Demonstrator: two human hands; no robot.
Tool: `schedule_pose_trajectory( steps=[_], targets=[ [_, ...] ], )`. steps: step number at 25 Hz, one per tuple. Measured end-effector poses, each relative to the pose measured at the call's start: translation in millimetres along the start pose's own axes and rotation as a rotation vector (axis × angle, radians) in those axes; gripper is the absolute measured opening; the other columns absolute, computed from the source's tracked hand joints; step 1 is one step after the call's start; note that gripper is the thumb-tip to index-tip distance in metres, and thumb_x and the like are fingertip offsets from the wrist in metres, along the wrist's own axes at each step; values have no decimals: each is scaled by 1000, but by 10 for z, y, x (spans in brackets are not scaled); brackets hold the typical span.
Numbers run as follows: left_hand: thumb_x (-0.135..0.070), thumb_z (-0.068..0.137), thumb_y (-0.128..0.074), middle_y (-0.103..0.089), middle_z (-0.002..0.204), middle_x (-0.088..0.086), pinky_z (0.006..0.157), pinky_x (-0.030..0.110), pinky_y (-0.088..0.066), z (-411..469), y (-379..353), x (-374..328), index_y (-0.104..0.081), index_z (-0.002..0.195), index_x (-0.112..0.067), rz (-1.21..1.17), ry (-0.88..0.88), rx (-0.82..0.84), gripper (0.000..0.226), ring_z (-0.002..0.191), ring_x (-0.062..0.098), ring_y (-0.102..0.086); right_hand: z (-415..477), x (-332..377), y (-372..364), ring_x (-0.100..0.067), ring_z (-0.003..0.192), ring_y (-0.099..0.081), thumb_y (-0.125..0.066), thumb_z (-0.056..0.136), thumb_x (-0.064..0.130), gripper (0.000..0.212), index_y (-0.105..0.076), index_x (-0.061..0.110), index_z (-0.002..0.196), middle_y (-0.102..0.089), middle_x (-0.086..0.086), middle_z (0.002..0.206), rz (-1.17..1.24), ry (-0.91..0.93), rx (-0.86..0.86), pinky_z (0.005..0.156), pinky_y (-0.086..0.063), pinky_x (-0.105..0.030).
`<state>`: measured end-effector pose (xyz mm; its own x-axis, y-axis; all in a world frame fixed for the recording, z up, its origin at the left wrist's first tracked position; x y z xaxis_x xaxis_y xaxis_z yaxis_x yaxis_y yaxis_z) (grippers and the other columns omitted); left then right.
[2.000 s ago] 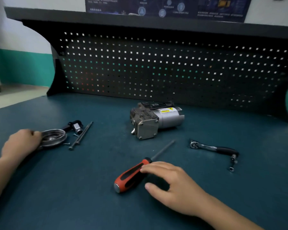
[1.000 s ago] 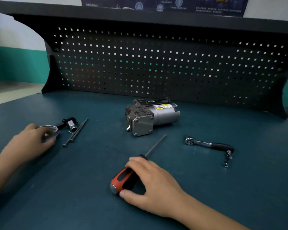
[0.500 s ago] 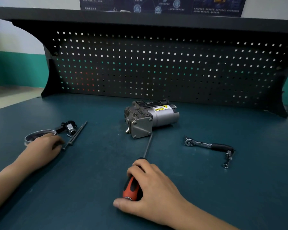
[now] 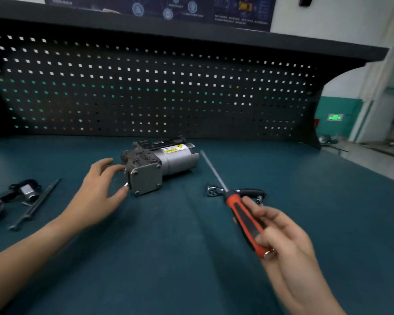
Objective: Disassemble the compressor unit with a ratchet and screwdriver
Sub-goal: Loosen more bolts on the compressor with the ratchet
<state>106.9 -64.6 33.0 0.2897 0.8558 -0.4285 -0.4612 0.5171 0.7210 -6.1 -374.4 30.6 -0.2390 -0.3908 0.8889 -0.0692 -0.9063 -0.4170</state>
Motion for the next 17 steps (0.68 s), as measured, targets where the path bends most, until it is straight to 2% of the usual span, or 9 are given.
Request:
schedule_pose_trajectory(
  steps=[3, 5, 7, 8, 10, 13, 15, 16, 17],
  targets=[
    [-15, 85, -66, -28, 145, 16, 112, 39, -22, 70, -222, -58, -44, 134, -6, -47, 58, 68, 55, 137, 29, -26, 286, 182, 454, 0, 85, -68, -38, 75, -23, 42, -61, 12, 70, -73, 4, 99, -228, 122, -192, 55, -48, -10],
    [-14, 84, -66, -34, 141, 17, 110, 38, -25, 110, -292, -68, -40, 134, -6, -88, 99, 81, 57, 133, 28, -30, 603, 243, 737, -2, 86, -63, -46, 77, -18, 34, -59, 13, 75, -68, 5, 103, -492, 136, -271, 59, -44, -11],
    [-12, 84, -66, -43, 136, 17, 105, 39, -32, 133, -322, -65, -37, 136, -7, -170, 160, 85, 60, 126, 29, -41, 890, 230, 970, -13, 92, -59, -55, 77, -11, 26, -59, 14, 81, -64, 0, 105, -763, 115, -295, 75, -43, -19],
    [-11, 84, -66, -45, 136, 16, 103, 39, -35, 140, -331, -62, -36, 137, -8, -210, 189, 87, 61, 123, 30, -46, 993, 204, 1055, -16, 91, -57, -58, 77, -7, 23, -60, 15, 84, -63, -4, 104, -902, 93, -293, 77, -40, -22],
    [-11, 85, -65, -48, 136, 13, 100, 37, -38, 138, -347, -39, -34, 139, -11, -248, 217, 90, 62, 117, 29, -53, 1133, 124, 1191, -20, 86, -54, -61, 76, -3, 22, -60, 17, 87, -64, -9, 101, -1103, 50, -266, 71, -35, -23],
    [-14, 87, -64, -53, 129, 8, 89, 31, -39, 139, -346, 9, -37, 137, -15, -257, 225, 77, 58, 107, 22, -56, 1214, 65, 1253, -22, 84, -53, -60, 77, -1, 22, -61, 17, 88, -64, -12, 101, -1196, 74, -227, 68, -33, -25],
    [-17, 86, -66, -55, 123, 7, 86, 30, -39, 162, -345, 16, -40, 135, -15, -306, 247, 53, 55, 99, 17, -54, 1222, 57, 1217, -25, 98, -52, -60, 78, 3, 24, -65, 12, 100, -63, -9, 104, -1334, 114, -195, 83, -36, -28],
    [-21, 86, -66, -56, 121, 8, 85, 30, -39, 185, -361, 25, -41, 134, -14, -324, 267, 39, 55, 98, 18, -54, 1218, 51, 1181, -29, 113, -48, -61, 79, 6, 29, -64, 9, 108, -61, -8, 111, -1441, 150, -170, 97, -33, -34],
    [-25, 86, -66, -57, 121, 9, 85, 31, -39, 218, -377, 33, -42, 133, -12, -314, 291, 29, 55, 100, 20, -55, 1203, 54, 1133, -30, 127, -38, -61, 81, 10, 34, -62, 8, 115, -57, -8, 123, -1538, 191, -152, 108, -21, -38]
  ],
)
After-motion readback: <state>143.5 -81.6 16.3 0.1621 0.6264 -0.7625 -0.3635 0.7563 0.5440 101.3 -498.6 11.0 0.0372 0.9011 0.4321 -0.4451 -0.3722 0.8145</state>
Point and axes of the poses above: each hand's wrist, its own z-axis towards the middle knuckle, its own y-axis out of the back of the hand, x = y × z, the point moved 4 cm from there along z, towards the middle knuckle
